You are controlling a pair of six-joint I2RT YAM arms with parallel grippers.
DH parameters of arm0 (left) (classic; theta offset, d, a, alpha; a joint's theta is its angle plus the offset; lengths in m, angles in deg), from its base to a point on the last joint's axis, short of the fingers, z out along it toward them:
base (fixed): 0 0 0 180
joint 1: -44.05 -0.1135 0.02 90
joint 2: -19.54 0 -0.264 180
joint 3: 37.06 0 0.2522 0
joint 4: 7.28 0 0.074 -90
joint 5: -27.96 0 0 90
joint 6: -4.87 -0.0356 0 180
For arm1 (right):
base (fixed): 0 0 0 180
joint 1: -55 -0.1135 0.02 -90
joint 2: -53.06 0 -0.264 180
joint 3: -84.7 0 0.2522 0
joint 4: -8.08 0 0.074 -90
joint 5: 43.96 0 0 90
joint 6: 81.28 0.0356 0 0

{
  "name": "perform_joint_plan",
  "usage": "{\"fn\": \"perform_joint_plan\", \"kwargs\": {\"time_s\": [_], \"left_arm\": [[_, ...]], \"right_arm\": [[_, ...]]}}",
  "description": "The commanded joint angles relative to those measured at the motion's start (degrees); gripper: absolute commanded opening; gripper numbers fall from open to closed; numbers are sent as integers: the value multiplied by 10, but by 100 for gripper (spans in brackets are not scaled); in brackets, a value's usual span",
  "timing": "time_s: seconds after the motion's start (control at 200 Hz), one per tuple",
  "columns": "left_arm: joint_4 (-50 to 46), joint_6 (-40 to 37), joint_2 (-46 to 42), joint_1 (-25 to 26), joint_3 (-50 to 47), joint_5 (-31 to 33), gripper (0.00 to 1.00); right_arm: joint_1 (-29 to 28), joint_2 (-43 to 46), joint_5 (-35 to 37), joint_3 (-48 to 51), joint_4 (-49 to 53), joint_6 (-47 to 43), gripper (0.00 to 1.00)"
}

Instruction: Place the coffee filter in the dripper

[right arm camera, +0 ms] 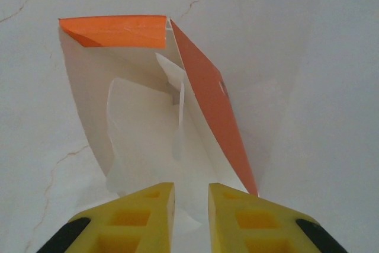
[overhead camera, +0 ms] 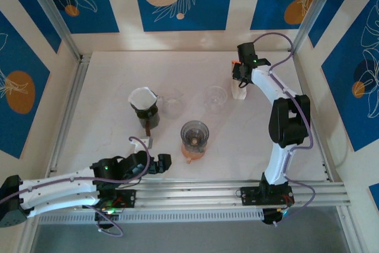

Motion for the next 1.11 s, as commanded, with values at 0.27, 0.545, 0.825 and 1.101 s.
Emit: {"fn": "perform_joint_plan", "kwargs": {"time_s": [0.27, 0.545, 0.825, 1.101], "left_arm": [[9, -9, 0, -7, -5, 5, 100], [10, -9, 0, -10, -4, 4, 100], [7, -8, 0, -10, -4, 2, 100], [5, -3, -1, -11, -5, 3, 100]], "right_arm": [[8, -35, -23, -34, 2, 60, 24], [8, -44, -20, -33, -1, 69, 24], [8, -55, -5, -36, 9, 71, 23], [3, -56, 22, -40, 6, 56, 12]]}}
